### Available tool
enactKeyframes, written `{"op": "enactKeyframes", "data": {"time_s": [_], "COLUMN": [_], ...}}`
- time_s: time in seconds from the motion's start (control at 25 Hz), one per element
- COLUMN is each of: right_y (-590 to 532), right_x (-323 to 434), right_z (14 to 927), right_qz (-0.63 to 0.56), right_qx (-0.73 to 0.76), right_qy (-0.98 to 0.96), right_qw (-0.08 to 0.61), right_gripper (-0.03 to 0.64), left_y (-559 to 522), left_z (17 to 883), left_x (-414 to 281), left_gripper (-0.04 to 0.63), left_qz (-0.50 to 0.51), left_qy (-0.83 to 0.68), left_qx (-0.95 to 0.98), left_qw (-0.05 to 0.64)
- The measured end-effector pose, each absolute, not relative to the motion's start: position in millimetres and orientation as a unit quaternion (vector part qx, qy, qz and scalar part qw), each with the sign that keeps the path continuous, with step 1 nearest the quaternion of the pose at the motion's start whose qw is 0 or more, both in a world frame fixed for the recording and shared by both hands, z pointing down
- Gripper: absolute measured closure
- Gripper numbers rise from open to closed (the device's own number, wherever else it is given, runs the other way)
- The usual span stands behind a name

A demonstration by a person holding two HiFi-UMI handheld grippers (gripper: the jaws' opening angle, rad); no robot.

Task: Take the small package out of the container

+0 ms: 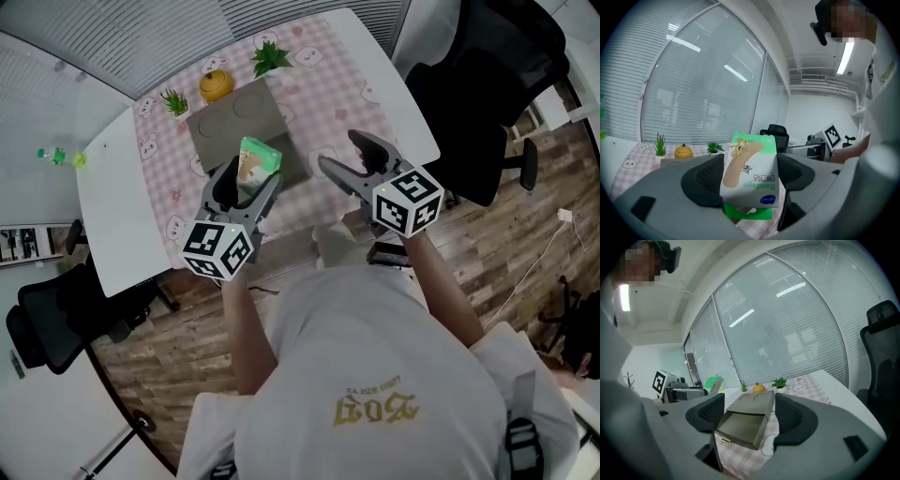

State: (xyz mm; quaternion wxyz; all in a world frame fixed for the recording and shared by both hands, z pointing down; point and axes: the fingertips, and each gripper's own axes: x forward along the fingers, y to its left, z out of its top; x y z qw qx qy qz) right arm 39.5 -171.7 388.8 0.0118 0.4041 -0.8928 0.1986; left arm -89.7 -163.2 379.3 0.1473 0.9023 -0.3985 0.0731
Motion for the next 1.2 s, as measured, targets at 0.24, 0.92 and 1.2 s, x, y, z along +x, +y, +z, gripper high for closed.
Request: {"op": "enactKeyframes", "data": {"time_s": [0.24,0.92,1.2], "right_y": [-157,-145,-145], "right_x": [37,37,38], "right_z": [377,358,361], "right_qz": [0.179,0.161,0.150], "right_qx": [0.408,0.412,0.418], "right_qy": [-0.895,-0.897,-0.896], "right_qw": [-0.003,-0.019,-0.002], "right_gripper": [0.360,0.604,0.604], "left_y": [-145,-125,-126], "left_z": [358,361,362], "left_x": [-84,-86,-83], "left_gripper": [0.233,0.233,0.233], "left_qz": [0.031,0.014,0.016], "left_qy": [-0.398,-0.401,-0.396], "left_qx": [0.905,0.902,0.904], "left_qw": [0.148,0.158,0.160]}}
